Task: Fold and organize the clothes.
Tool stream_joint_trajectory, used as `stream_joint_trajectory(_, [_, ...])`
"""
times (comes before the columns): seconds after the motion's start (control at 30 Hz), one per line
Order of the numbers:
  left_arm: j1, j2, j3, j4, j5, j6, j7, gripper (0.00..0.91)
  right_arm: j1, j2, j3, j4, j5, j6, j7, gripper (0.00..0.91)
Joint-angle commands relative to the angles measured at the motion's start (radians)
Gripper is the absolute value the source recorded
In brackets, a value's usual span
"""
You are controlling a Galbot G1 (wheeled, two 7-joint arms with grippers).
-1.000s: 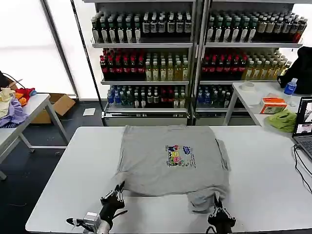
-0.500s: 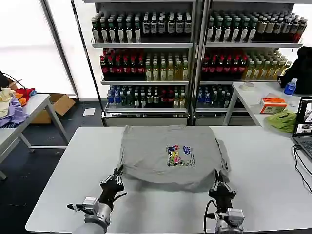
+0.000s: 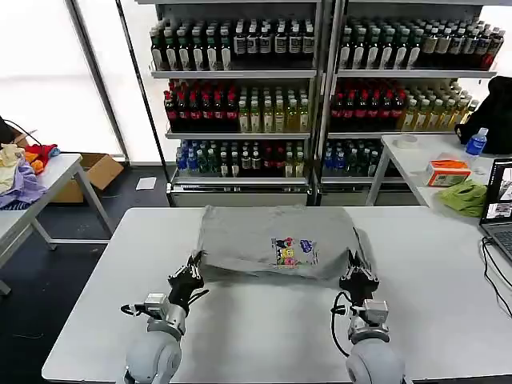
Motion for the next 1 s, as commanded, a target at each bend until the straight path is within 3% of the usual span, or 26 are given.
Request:
stream_joint_trajectory(0.03, [-0.090, -0.001, 0.003, 0.108, -0.007, -0.001, -0.001, 0.000, 0.163, 0.001, -0.005, -0.145, 0.005, -0.015, -0.008, 0.000])
stream_joint_trajectory(0.43, [-0.160, -0.004, 0.025, 0.183, -0.007, 0.003, -0.003, 0.020, 0.222, 0.011, -0.028, -0.208, 0.013, -0.081, -0.025, 0.000])
stream_joint_trajectory(0.47, [-0.161, -0.004, 0.027, 0.185, -0.006, 0.004, -0.002, 0.665, 0.221, 0.011, -0.029, -0.208, 0.016, -0.085, -0.028, 0.302])
stream_joint_trajectory(0.5, [-0.163, -0.004, 0.029, 0.189, -0.006, 0.005, -0.001, 0.907, 0.218, 0.012, -0.029, -0.206, 0.021, -0.100, -0.034, 0.887])
stream_joint_trajectory(0.63, [-0.164, 0.000, 0.028, 0.192, -0.006, 0.024, 0.001, 0.907, 0.214, 0.024, -0.026, -0.196, 0.039, -0.128, -0.025, 0.907])
stream_joint_trajectory(0.87, [-0.145, 0.010, 0.028, 0.136, -0.047, 0.093, -0.015, 0.907, 0.220, 0.042, -0.015, -0.099, 0.226, -0.170, 0.118, 0.907])
stream_joint_trajectory(1.0, [-0.114, 0.018, 0.027, 0.049, -0.064, 0.136, -0.028, 0.907, 0.205, 0.048, -0.016, -0.045, 0.222, -0.167, 0.160, 0.907])
